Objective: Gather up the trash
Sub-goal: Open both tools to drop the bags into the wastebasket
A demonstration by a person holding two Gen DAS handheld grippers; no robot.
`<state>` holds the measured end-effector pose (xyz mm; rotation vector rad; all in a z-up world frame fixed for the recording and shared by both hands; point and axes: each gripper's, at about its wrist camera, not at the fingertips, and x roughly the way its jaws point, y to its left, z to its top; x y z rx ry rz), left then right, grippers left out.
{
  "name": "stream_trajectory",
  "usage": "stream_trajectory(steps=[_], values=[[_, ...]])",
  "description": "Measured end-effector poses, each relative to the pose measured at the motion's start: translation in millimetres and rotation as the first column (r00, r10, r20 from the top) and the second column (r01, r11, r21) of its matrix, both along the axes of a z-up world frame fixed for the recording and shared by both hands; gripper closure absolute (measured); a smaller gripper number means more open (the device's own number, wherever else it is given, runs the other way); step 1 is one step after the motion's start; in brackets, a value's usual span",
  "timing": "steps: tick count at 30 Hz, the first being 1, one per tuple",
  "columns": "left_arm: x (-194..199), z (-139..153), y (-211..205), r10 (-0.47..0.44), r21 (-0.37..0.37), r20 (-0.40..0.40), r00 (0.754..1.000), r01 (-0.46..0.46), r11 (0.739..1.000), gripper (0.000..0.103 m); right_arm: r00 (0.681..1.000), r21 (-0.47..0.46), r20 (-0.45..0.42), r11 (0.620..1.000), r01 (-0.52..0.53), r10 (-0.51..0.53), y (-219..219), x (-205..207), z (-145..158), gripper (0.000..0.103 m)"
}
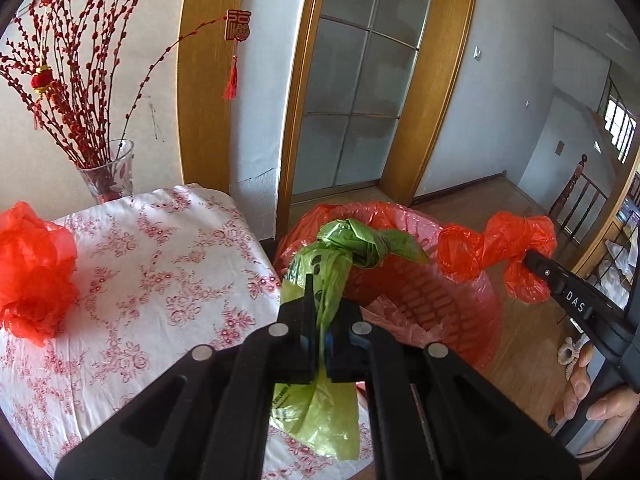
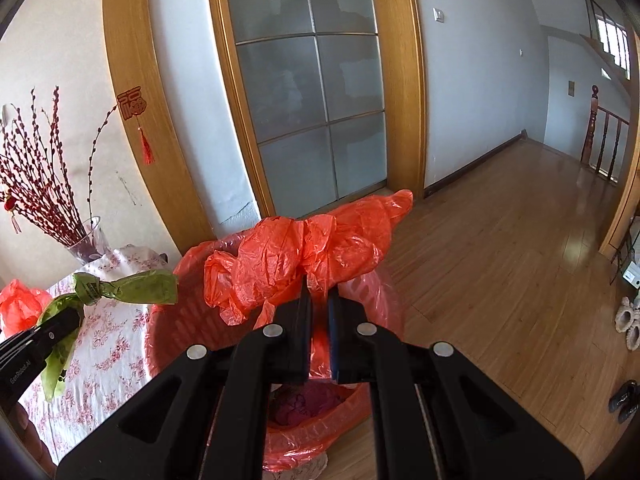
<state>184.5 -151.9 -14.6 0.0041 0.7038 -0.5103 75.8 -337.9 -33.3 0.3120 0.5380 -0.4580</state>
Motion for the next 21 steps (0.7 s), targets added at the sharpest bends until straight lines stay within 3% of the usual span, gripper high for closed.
stream_trajectory(steps=[12, 16, 18, 21], values=[[18, -14, -49, -0.056, -0.002, -0.031, 0.998, 0.056, 0.998, 0.096, 1.0, 0.03, 0.007, 0.999, 0.026, -0.026, -20, 16, -3, 0.095], [23, -26, -55, -0.053, 0.011, -0.056, 0.997, 0.053, 0.999, 0.079, 1.0, 0.054, -0.004, 0.999, 0.0, 0.0, -22, 18, -11, 0.079], [25, -32, -56, -0.051, 0.018, -0.069, 0.996, 0.053, 0.998, 0.076, 1.0, 0.06, -0.01, 0.998, -0.002, 0.002, -25, 16, -15, 0.069], [26, -39, -53, -0.042, 0.033, -0.078, 0.996, 0.045, 0.998, 0.074, 1.0, 0.064, -0.022, 0.998, 0.001, 0.0, -27, 15, -20, 0.069]])
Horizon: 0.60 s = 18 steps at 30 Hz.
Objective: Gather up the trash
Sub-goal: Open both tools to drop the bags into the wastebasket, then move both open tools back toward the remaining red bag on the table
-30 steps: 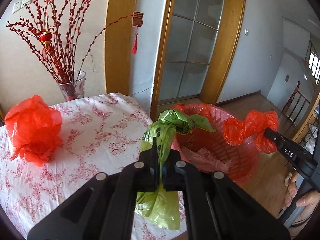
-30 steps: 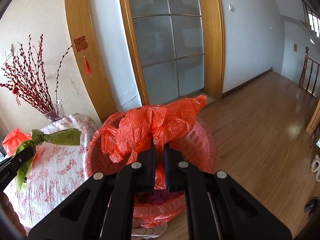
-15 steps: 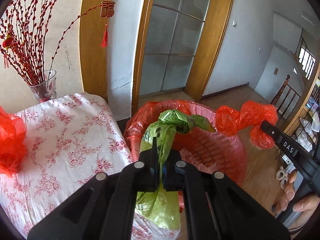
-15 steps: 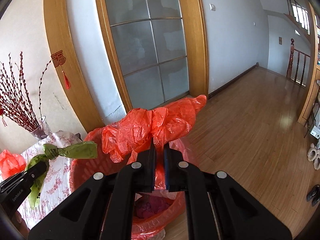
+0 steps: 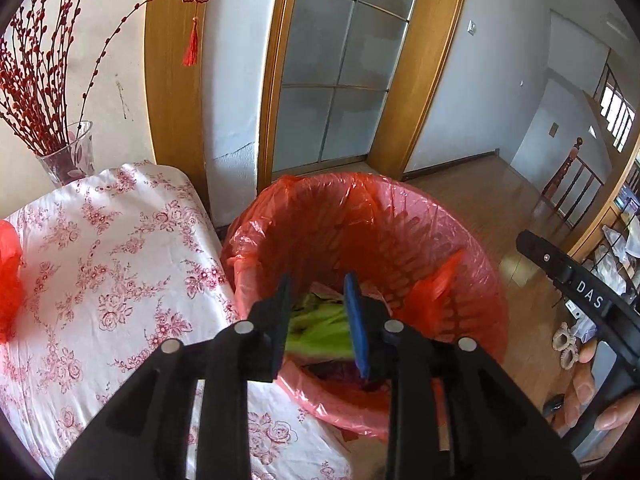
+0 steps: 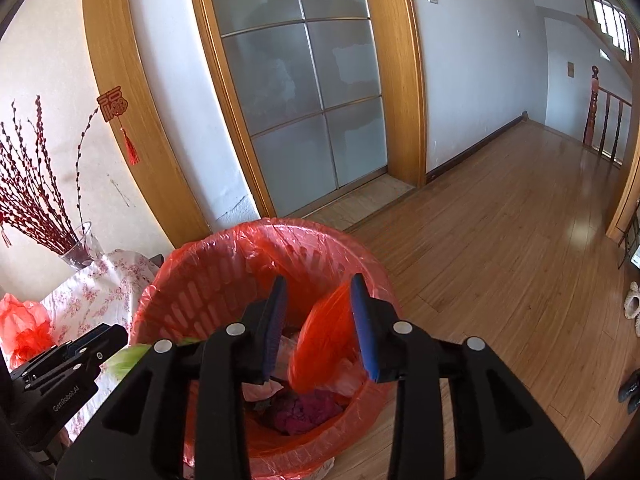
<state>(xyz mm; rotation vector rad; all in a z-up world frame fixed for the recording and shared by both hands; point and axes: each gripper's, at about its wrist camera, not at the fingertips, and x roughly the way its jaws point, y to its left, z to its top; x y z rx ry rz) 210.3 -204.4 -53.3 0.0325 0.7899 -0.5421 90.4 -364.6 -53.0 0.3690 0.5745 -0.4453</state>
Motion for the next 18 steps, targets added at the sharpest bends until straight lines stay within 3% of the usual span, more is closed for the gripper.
stream_trajectory(steps=[11, 14, 18], values=[[-9, 5, 38, 0.072, 0.026, 0.059, 0.996, -0.073, 0.997, 0.062, 1.0, -0.049, -0.02, 0.999, -0.016, 0.015, 10, -1, 2, 0.069], [-14, 8, 55, 0.101, 0.03, 0.076, 0.992, -0.104, 0.994, 0.06, 0.999, -0.055, -0.016, 0.998, -0.029, 0.028, 16, -1, 4, 0.06], [-22, 15, 83, 0.15, 0.034, 0.108, 0.983, -0.154, 0.987, 0.057, 0.998, -0.062, -0.014, 0.996, -0.062, 0.062, 30, 2, 6, 0.058]])
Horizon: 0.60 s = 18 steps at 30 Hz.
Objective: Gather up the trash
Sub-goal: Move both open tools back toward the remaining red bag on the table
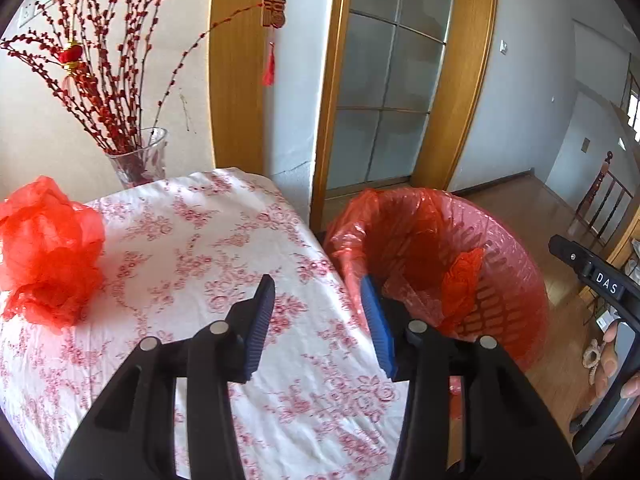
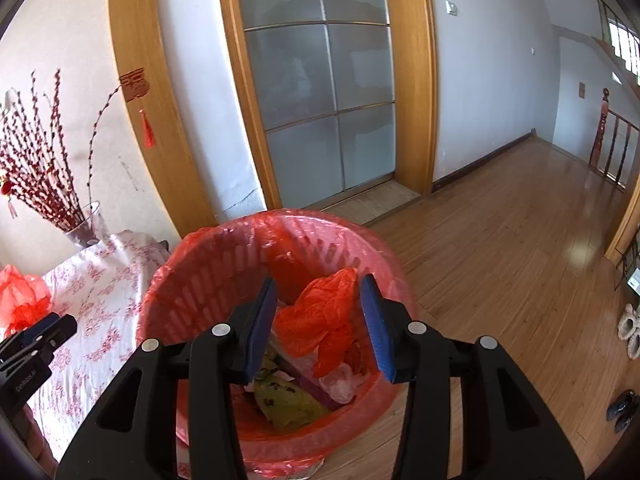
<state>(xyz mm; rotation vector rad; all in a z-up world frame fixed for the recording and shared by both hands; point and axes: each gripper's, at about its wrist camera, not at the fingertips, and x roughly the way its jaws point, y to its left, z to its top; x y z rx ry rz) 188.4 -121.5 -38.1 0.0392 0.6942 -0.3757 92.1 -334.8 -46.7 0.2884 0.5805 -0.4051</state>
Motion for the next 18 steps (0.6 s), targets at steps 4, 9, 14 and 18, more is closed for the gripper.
stream_trajectory(steps=[4, 9, 14, 18], values=[[-7, 7, 34, 0.057, -0.006, 0.023, 0.998, -0.056, 0.998, 0.054, 0.998, -0.013, -0.005, 0.998, -0.057, 0.057, 22, 8, 3, 0.058], [-17, 14, 82, 0.139, 0.002, 0.052, 0.989, -0.139, 0.99, 0.052, 0.988, -0.036, -0.001, 0.988, -0.153, 0.153, 61, 18, 6, 0.048], [-29, 14, 129, 0.222, 0.009, 0.066, 0.973, -0.223, 0.975, 0.049, 0.969, -0.036, 0.009, 0.969, -0.246, 0.246, 100, 27, 9, 0.042], [-35, 13, 164, 0.289, 0.015, 0.069, 0.955, -0.291, 0.957, 0.049, 0.951, -0.052, 0.005, 0.95, -0.308, 0.309, 128, 34, 9, 0.042]])
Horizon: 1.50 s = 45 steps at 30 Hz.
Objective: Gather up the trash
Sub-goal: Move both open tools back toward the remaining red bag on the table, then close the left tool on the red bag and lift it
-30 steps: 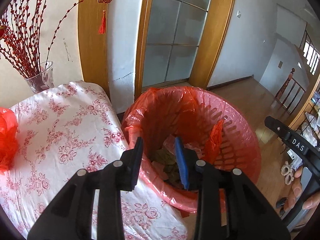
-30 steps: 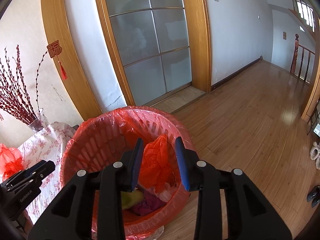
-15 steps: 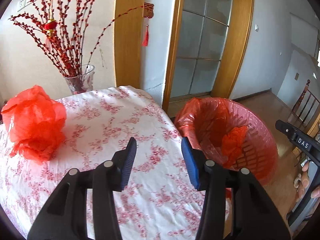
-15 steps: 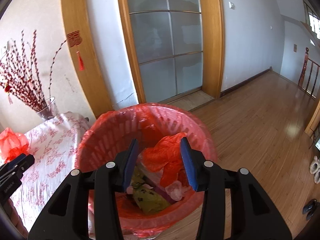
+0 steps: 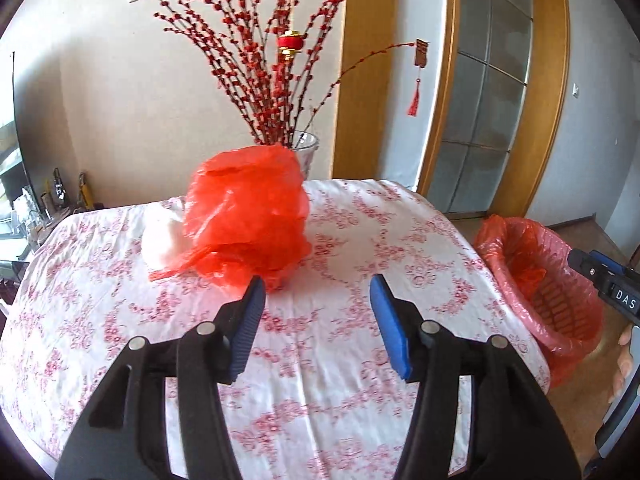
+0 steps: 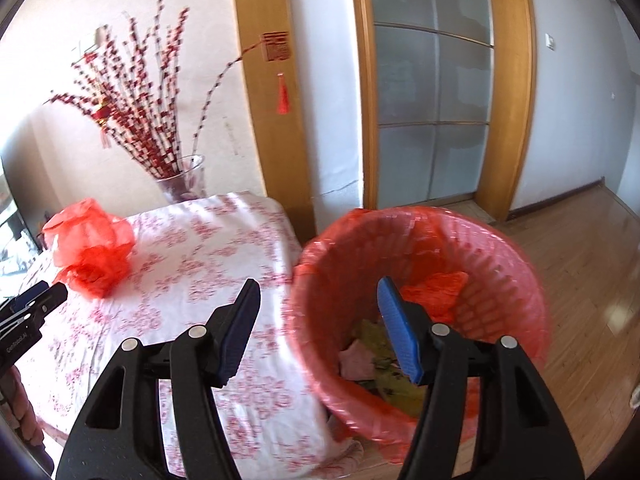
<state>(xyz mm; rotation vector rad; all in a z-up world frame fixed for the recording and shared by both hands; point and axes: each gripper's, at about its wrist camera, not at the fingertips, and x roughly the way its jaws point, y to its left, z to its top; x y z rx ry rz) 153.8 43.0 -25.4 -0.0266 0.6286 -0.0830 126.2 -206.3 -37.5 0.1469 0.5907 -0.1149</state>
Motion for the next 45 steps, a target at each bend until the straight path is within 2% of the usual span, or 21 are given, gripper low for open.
stream_trajectory(steps=[4, 11, 13, 16, 24, 25, 27, 29, 31, 32, 39, 45], values=[[-1, 2, 21, 0.048, 0.005, 0.008, 0.999, -0.048, 0.999, 0.049, 1.0, 0.005, -0.008, 1.0, -0.025, 0.025, 14, 2, -3, 0.042], [12, 6, 39, 0.108, 0.014, 0.04, 0.993, -0.109, 0.994, 0.039, 0.999, -0.01, -0.028, 0.999, -0.038, 0.038, 24, 4, -8, 0.042], [22, 5, 44, 0.127, 0.011, 0.034, 0.991, -0.128, 0.992, 0.037, 0.999, -0.011, -0.034, 0.999, -0.039, 0.039, 25, 4, -9, 0.042], [40, 3, 51, 0.146, 0.0, 0.025, 0.989, -0.146, 0.989, 0.029, 0.998, -0.014, -0.044, 0.999, -0.04, 0.039, 25, 6, -12, 0.042], [92, -18, 52, 0.151, -0.007, -0.054, 0.987, -0.152, 0.988, 0.028, 0.995, -0.024, -0.082, 0.998, -0.05, 0.048, 29, 13, -23, 0.042], [95, -21, 50, 0.15, -0.001, -0.058, 0.987, -0.15, 0.989, 0.029, 0.995, -0.025, -0.087, 0.998, -0.051, 0.048, 29, 14, -24, 0.042], [101, -25, 46, 0.137, 0.005, -0.066, 0.988, -0.137, 0.991, 0.044, 0.994, -0.024, -0.096, 0.998, -0.051, 0.048, 30, 16, -27, 0.042], [105, -29, 43, 0.126, 0.011, -0.075, 0.989, -0.125, 0.992, 0.069, 0.994, -0.024, -0.101, 0.998, -0.052, 0.049, 31, 18, -29, 0.042], [106, -31, 41, 0.107, 0.01, -0.08, 0.991, -0.107, 0.994, 0.089, 0.993, -0.024, -0.106, 0.998, -0.055, 0.052, 33, 19, -30, 0.042], [105, -31, 40, 0.102, 0.011, -0.076, 0.992, -0.101, 0.995, 0.094, 0.993, -0.023, -0.107, 0.998, -0.058, 0.055, 34, 20, -30, 0.042], [81, -18, 48, 0.081, 0.009, -0.024, 0.996, -0.081, 0.997, 0.097, 0.991, -0.03, -0.104, 0.996, -0.086, 0.083, 46, 24, -28, 0.042], [48, 1, 72, 0.104, -0.016, 0.024, 0.994, -0.104, 0.994, 0.097, 0.988, -0.032, -0.096, 0.992, -0.123, 0.12, 64, 28, -24, 0.042]])
